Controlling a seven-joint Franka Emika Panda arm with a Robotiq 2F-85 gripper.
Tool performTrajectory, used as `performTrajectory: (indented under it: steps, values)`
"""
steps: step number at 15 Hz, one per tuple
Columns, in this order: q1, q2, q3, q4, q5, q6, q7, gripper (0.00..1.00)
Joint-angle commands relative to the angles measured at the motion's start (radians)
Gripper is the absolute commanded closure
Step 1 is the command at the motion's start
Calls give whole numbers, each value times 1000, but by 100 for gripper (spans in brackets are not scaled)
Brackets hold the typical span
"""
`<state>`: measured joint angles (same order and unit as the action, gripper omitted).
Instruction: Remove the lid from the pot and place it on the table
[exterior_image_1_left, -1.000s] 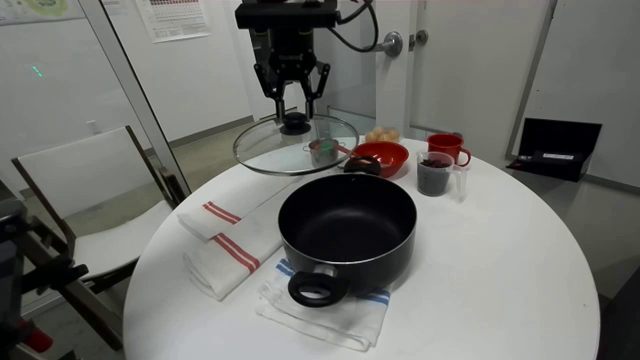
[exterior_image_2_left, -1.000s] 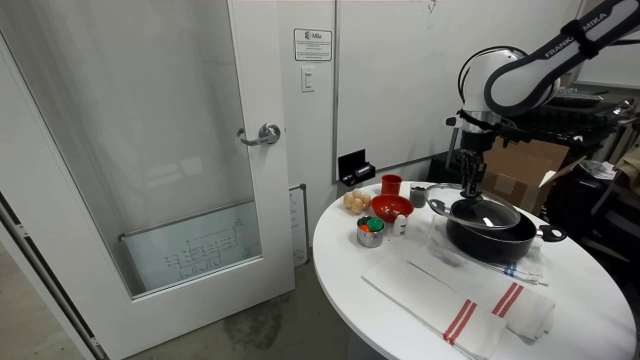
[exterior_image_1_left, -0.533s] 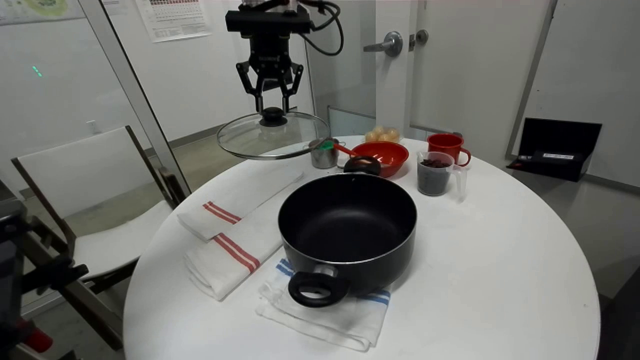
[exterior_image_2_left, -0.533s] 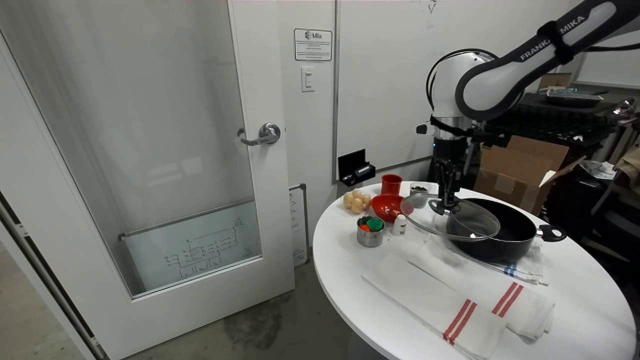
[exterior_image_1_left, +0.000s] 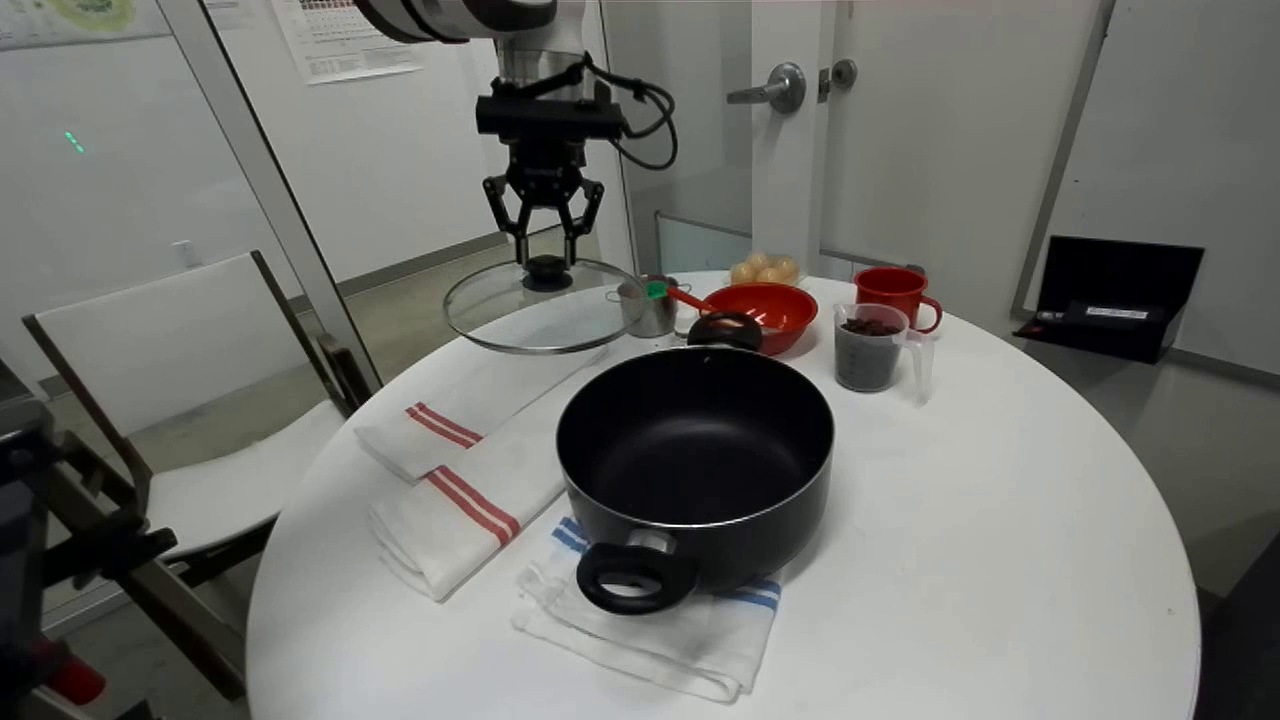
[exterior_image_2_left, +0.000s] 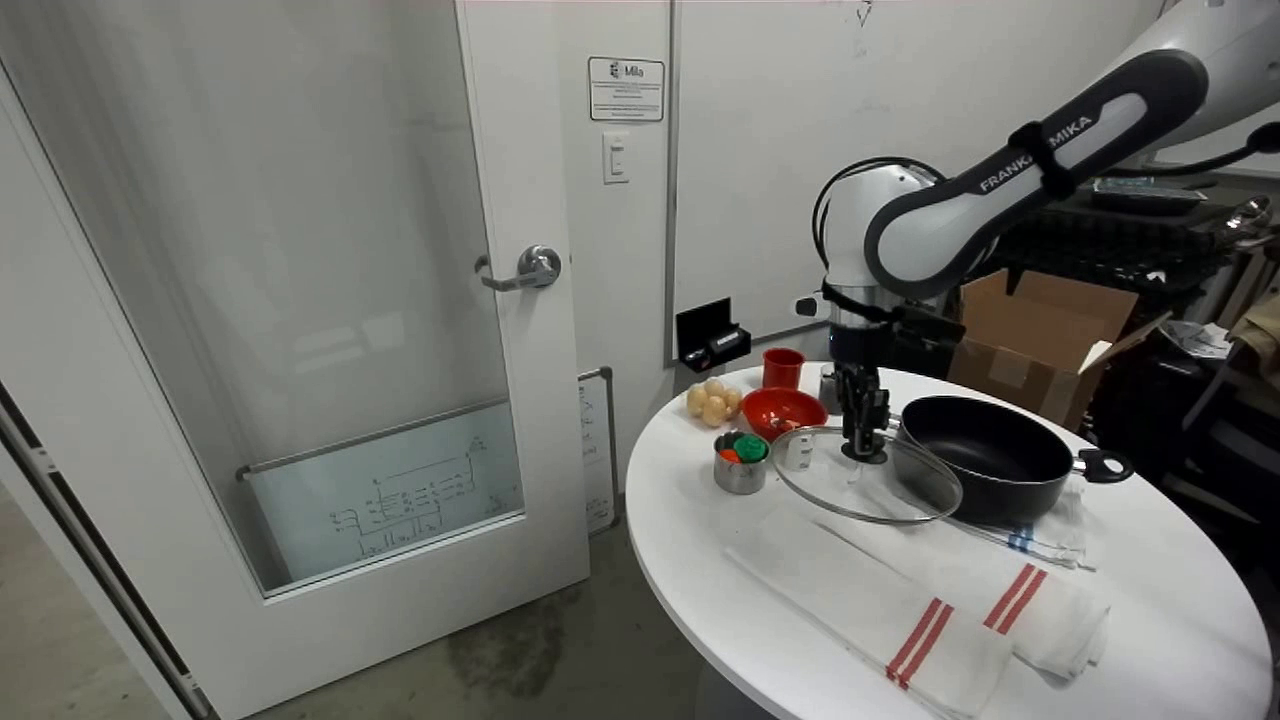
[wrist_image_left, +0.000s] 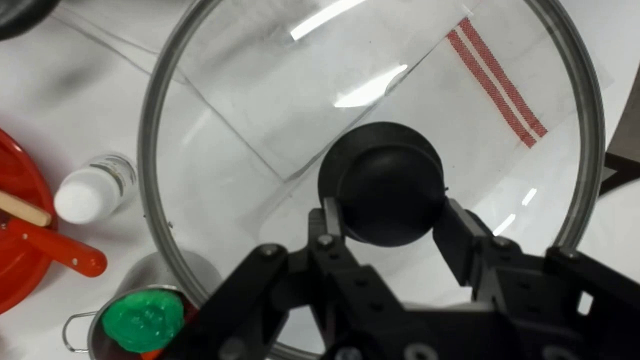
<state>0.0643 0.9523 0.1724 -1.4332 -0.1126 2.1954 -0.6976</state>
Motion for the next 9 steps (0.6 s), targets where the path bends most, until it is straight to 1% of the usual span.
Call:
performTrajectory:
  steps: [1,6,8,9]
  values:
    - [-2,97,11,119,-1,-19,-24,77]
    - [-20,195,29,201,16,-48,-59,77]
    - [-33,225,47,231,24,-68,-103,77]
    - [-45,239,64,248,38,-97,-135,77]
